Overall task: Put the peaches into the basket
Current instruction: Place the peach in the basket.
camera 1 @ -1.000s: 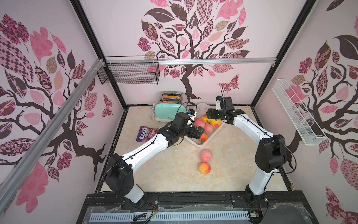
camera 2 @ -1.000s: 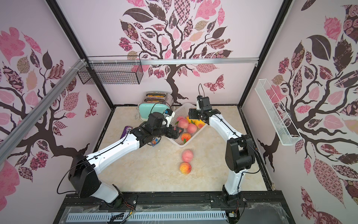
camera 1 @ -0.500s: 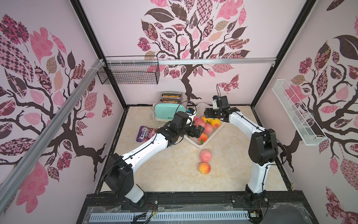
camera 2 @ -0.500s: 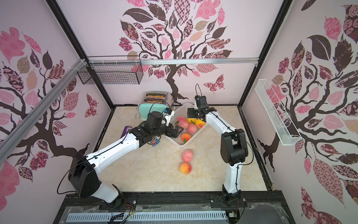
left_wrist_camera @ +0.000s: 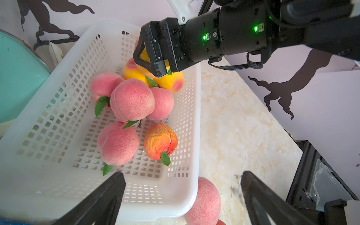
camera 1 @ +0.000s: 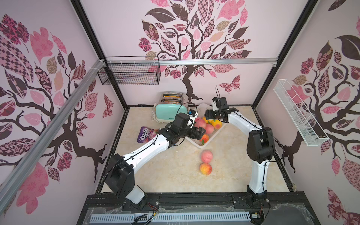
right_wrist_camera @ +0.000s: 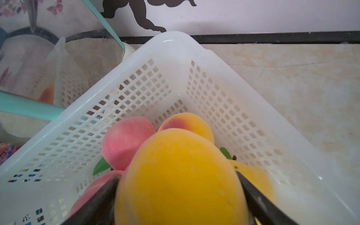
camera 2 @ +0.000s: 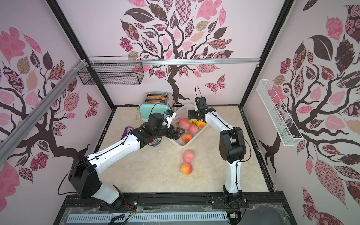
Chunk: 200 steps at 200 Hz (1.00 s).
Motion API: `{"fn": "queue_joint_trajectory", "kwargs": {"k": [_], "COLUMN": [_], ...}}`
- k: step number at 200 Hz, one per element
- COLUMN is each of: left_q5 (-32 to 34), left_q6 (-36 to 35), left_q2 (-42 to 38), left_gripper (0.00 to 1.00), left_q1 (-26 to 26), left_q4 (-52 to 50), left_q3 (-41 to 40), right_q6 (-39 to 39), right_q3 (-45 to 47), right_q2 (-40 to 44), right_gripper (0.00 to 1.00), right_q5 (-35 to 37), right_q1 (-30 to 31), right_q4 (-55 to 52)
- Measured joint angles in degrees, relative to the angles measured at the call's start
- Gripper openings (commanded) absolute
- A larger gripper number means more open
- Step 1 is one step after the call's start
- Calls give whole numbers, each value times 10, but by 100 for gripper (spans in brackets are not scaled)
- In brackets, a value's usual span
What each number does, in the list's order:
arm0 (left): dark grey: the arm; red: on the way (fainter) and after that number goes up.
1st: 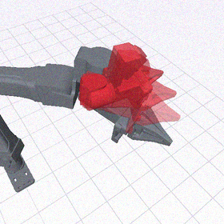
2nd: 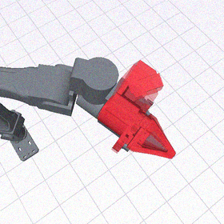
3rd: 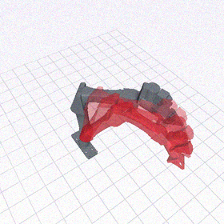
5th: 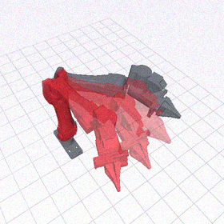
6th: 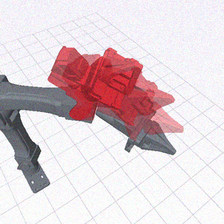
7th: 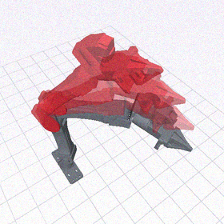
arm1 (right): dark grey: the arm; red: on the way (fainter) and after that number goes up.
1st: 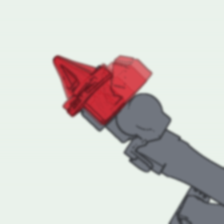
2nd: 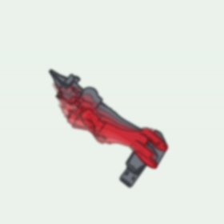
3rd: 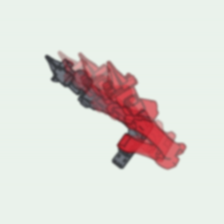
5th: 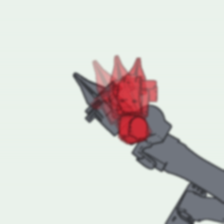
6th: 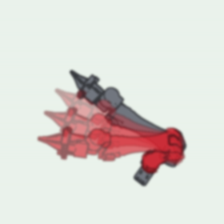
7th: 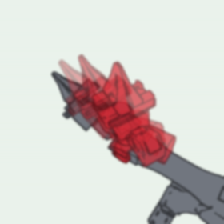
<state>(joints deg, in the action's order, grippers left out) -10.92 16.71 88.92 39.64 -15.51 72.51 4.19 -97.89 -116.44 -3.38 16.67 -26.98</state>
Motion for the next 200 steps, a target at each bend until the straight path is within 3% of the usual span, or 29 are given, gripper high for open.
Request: {"fn": "queue_joint_trajectory", "kwargs": {"k": [200], "left_q5": [3], "left_q6": [6], "left_q2": [-35], "left_gripper": [97], "left_q1": [1], "left_q4": [-38], "left_q3": [-8], "right_q6": [1], "right_q3": [5], "right_q2": [-2], "right_gripper": [93], "right_q5": [5], "right_q1": [-5], "right_q4": [-9]}}
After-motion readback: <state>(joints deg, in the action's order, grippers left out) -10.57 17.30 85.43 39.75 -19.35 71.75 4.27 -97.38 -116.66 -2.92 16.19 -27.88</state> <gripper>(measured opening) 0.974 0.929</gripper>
